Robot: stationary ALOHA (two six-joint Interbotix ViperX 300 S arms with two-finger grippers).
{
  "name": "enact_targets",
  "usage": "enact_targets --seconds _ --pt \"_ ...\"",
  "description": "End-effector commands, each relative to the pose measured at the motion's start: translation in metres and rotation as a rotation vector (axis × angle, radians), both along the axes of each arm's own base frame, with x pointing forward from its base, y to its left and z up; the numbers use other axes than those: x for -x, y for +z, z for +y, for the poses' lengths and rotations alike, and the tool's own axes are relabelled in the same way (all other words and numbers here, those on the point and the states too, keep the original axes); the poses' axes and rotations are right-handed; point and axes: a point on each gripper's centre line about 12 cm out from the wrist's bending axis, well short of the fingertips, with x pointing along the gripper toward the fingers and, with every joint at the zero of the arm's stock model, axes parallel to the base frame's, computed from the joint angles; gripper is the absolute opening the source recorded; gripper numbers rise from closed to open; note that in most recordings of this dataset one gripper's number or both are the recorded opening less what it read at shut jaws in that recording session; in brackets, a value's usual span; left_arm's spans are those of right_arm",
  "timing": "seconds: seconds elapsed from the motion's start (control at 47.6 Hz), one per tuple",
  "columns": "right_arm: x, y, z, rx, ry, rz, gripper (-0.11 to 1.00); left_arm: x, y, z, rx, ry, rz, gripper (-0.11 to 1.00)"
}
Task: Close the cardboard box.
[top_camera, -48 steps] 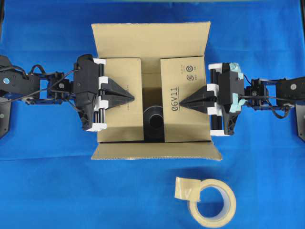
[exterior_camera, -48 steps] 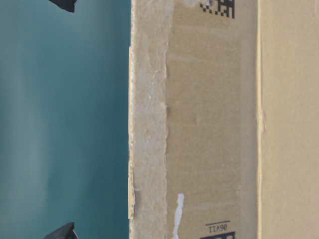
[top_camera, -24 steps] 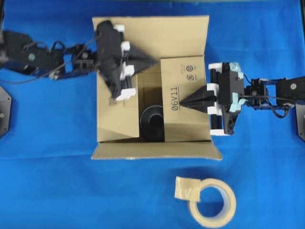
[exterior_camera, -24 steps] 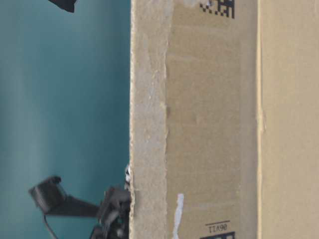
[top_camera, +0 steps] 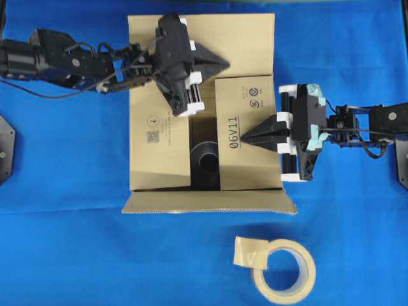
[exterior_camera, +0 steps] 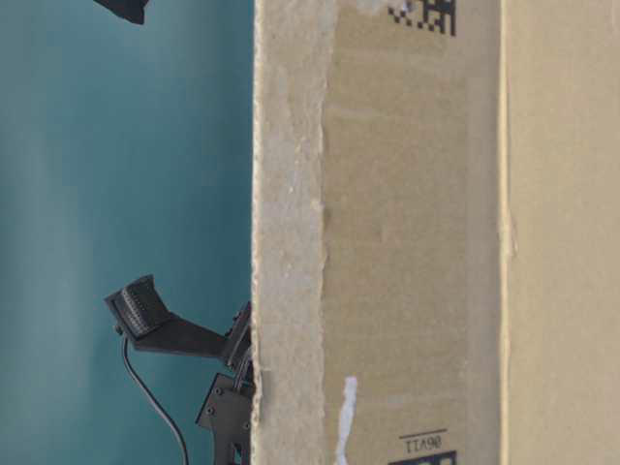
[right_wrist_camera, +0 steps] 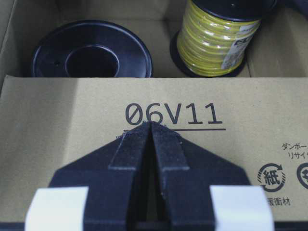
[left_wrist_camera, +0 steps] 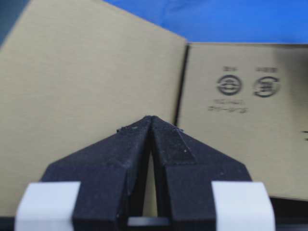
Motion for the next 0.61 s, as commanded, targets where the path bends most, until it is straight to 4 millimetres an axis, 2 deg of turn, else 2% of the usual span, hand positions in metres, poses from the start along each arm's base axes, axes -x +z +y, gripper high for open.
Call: enact_targets --seconds 0.0,0.42,0.504,0.588 --pt "-0.005 0.009 0.000 -0.001 -0.001 -0.034 0.00 -0.006 0.013 -0.009 -0.008 -0.022 -0.042 0.00" --pt "-0.005 0.009 0.001 -0.004 0.001 -0.032 0.00 -0.003 0.009 -0.007 -0.005 -0.017 -0.032 0.00" --pt "-0.006 0.015 0.002 -0.003 0.004 -0.045 0.00 -0.003 0.009 -0.007 -0.005 -0.017 -0.030 0.00" --pt "-0.006 0.028 0.006 -0.003 0.016 -0.068 0.00 -0.003 0.008 -0.007 -0.006 -0.018 -0.027 0.00"
